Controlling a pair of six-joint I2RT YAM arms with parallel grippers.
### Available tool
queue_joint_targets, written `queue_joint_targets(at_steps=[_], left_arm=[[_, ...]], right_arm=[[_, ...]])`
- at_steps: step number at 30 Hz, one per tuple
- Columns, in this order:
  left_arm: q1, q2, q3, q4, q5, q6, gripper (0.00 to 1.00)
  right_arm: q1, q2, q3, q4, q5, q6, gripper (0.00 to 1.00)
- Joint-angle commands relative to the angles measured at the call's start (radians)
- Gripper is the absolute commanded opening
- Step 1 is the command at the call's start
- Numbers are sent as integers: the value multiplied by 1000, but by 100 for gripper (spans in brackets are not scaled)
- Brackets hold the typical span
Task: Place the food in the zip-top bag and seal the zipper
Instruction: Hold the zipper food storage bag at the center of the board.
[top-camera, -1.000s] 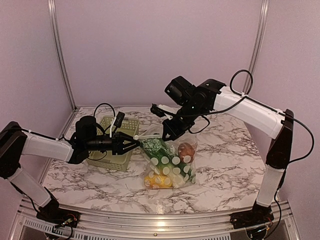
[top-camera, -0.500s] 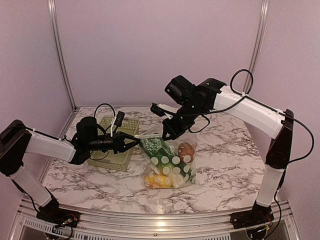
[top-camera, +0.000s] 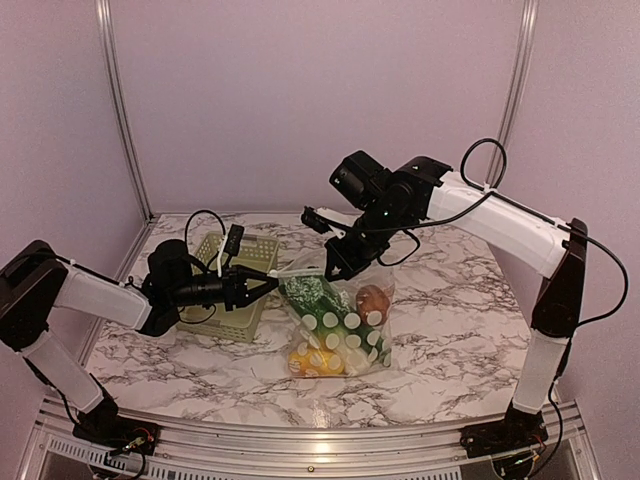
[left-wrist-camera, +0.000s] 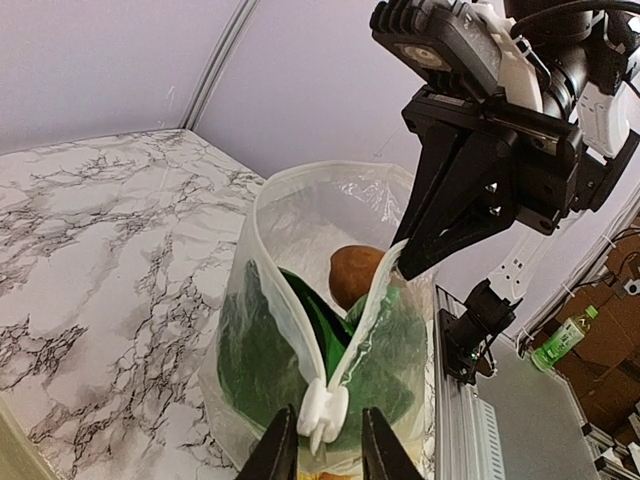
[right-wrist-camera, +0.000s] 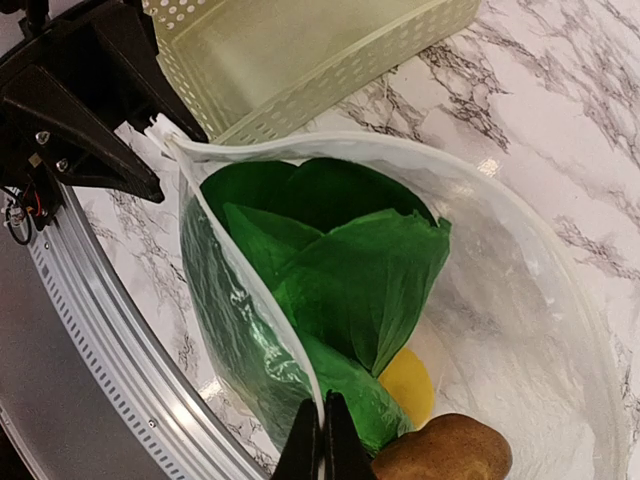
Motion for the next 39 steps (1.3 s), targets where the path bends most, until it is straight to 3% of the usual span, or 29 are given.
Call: queue_joint_targets(at_steps=[1, 8, 21, 25, 28, 33, 39], left_arm=[[-3, 43, -34, 150, 17, -44, 24], [-5, 105, -34, 260, 14, -100, 23], [-6, 88, -36, 258, 13, -78, 0], [-17, 22, -3, 111, 14, 19, 0], [-41, -46, 49, -127, 6, 160, 0], [-83, -132, 133, -428, -25, 354, 0], [-109, -211, 177, -610, -47, 452, 0]], right_arm=[[6, -8, 20, -25, 10, 15, 1], [6, -9, 22, -31, 5, 21, 1], [6, -5, 25, -30, 14, 22, 1], [7, -7, 71, -26, 6, 6, 5], [8, -8, 108, -6, -29, -12, 14], [7, -13, 134, 73, -108, -54, 22], [31, -5, 139, 153, -204, -100, 30]])
